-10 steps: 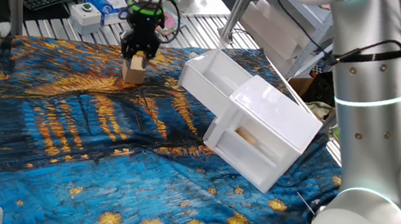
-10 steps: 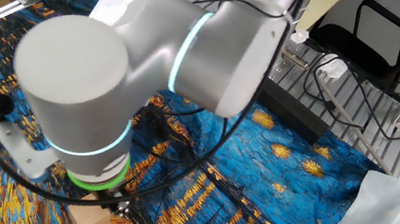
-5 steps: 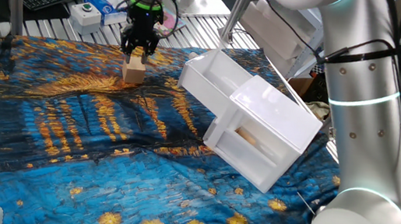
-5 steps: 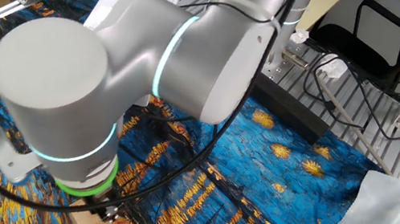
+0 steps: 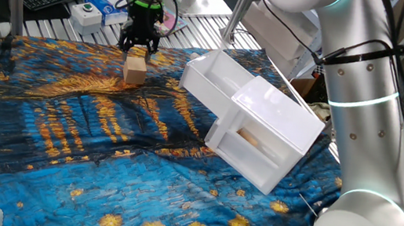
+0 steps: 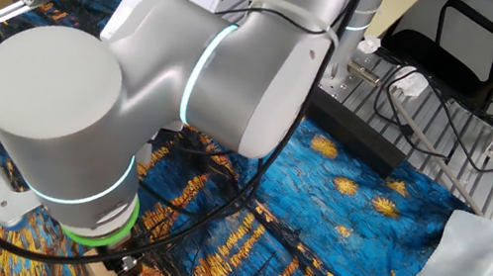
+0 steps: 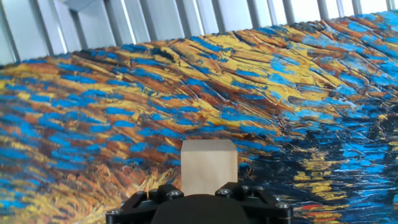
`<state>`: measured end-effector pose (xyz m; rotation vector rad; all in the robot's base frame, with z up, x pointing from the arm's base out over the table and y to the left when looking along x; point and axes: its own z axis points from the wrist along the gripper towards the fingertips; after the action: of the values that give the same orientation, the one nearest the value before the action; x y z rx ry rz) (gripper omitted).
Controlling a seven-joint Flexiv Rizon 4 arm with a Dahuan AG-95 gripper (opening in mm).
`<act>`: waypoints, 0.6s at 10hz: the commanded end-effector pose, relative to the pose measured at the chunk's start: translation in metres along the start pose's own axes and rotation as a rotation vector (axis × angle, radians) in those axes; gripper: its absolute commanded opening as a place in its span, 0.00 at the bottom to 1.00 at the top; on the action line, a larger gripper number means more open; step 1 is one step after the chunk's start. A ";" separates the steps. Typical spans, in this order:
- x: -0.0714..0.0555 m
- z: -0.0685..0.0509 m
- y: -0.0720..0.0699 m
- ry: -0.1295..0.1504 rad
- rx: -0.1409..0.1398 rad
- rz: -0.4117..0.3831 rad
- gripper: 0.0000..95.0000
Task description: Put things in the drawer
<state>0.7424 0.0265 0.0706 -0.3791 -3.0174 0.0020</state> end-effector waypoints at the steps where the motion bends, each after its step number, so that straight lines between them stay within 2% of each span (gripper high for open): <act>1: -0.003 0.003 -0.001 -0.004 0.001 0.018 0.80; 4: -0.006 0.008 -0.006 -0.017 -0.009 0.027 0.80; 6: -0.008 0.011 -0.006 -0.050 -0.018 0.029 0.80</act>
<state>0.7487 0.0184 0.0591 -0.4294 -3.0530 -0.0164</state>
